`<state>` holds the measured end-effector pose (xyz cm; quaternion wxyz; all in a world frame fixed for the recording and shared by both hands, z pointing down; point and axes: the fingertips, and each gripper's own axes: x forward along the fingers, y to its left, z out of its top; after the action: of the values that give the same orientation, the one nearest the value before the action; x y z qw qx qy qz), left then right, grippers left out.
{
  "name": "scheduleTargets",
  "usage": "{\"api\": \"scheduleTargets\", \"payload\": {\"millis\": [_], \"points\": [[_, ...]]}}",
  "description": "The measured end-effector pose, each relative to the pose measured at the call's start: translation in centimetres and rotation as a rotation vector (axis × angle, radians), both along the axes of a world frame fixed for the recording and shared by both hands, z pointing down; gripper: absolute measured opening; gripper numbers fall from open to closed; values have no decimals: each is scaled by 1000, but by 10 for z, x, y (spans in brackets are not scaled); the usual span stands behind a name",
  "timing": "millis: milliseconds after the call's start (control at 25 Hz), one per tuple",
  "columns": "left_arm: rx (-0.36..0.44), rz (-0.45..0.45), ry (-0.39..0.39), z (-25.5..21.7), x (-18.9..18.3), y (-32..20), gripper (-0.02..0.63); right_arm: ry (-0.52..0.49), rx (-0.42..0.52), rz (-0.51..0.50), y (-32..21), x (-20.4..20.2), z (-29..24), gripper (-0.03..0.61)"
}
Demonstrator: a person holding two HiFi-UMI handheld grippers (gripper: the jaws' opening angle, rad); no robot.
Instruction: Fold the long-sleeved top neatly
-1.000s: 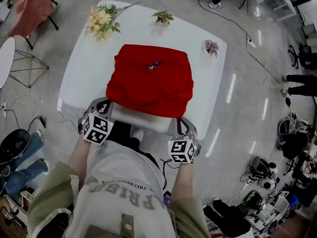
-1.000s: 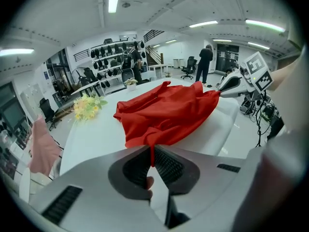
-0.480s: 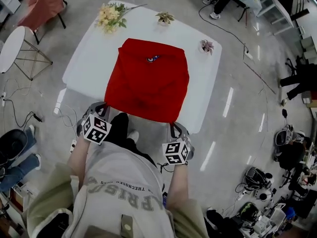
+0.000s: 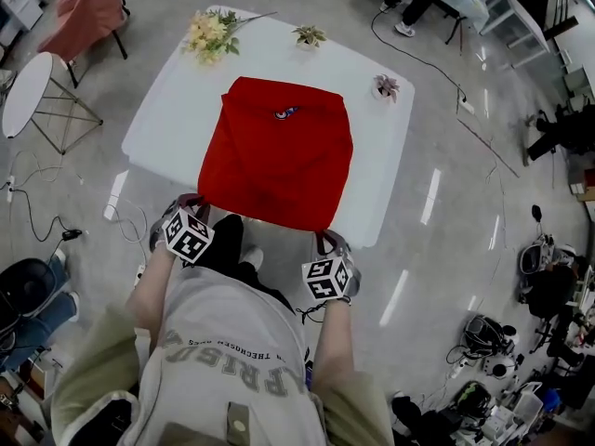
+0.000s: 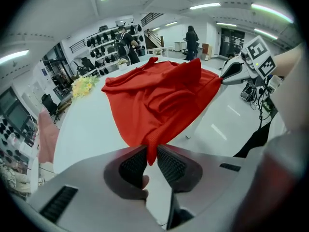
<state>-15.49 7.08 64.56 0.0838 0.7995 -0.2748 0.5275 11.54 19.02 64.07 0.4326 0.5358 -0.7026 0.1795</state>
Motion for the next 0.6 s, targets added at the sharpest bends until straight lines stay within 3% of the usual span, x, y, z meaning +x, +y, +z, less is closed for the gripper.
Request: {"api": "scheduleTargets", "payload": {"millis": [120, 200, 280, 480, 600], "points": [[-56, 32, -15, 2, -5, 7, 220, -52, -28, 11, 4, -3, -1, 71], [-87, 44, 2, -3, -9, 10, 288, -100, -52, 13, 6, -7, -5, 180], [-101, 45, 32, -13, -12, 7, 313, -146, -47, 7, 2, -11, -16, 284], [-45, 60, 125, -51, 6, -31, 331, -205, 88, -27, -45, -23, -67, 287], [20, 73, 186, -71, 26, -69, 331, -181, 161, -27, -85, -23, -90, 285]]}}
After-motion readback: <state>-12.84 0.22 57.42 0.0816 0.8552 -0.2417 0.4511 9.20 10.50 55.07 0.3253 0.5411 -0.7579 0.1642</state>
